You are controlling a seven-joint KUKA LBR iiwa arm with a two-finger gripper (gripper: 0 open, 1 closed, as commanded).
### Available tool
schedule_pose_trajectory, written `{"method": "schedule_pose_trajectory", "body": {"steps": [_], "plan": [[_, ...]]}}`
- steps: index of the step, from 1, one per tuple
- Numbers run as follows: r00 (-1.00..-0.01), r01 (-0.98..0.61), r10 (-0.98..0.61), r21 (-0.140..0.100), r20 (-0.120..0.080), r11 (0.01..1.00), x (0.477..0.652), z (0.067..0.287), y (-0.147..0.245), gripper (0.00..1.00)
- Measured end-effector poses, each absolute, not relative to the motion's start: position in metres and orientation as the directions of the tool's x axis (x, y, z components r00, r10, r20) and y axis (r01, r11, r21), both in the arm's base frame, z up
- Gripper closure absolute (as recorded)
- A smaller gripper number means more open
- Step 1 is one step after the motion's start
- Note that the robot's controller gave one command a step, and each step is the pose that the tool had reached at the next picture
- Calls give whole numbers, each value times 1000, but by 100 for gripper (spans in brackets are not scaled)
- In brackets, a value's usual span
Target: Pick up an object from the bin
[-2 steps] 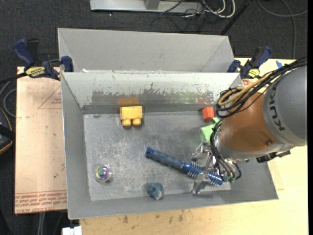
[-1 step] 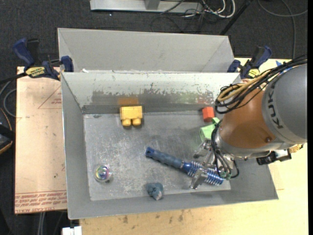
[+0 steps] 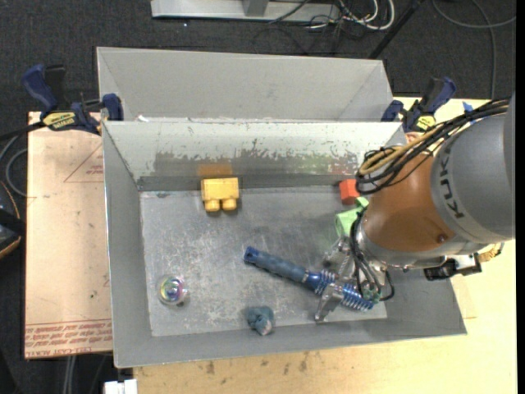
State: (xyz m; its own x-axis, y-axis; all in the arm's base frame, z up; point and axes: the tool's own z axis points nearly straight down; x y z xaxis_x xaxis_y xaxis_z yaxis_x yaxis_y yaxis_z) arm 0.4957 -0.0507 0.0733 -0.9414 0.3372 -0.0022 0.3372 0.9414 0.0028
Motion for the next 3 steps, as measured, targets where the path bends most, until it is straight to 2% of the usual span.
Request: {"method": "schedule_pose_trajectory", "body": {"steps": [1,2,3], "plan": [[-942,335,335,2,0,942,497,76,-50,0],[-942,335,335,3,-10,942,500,78,-51,100],[-943,333,333,3,-7,943,502,157,-50,100]]}}
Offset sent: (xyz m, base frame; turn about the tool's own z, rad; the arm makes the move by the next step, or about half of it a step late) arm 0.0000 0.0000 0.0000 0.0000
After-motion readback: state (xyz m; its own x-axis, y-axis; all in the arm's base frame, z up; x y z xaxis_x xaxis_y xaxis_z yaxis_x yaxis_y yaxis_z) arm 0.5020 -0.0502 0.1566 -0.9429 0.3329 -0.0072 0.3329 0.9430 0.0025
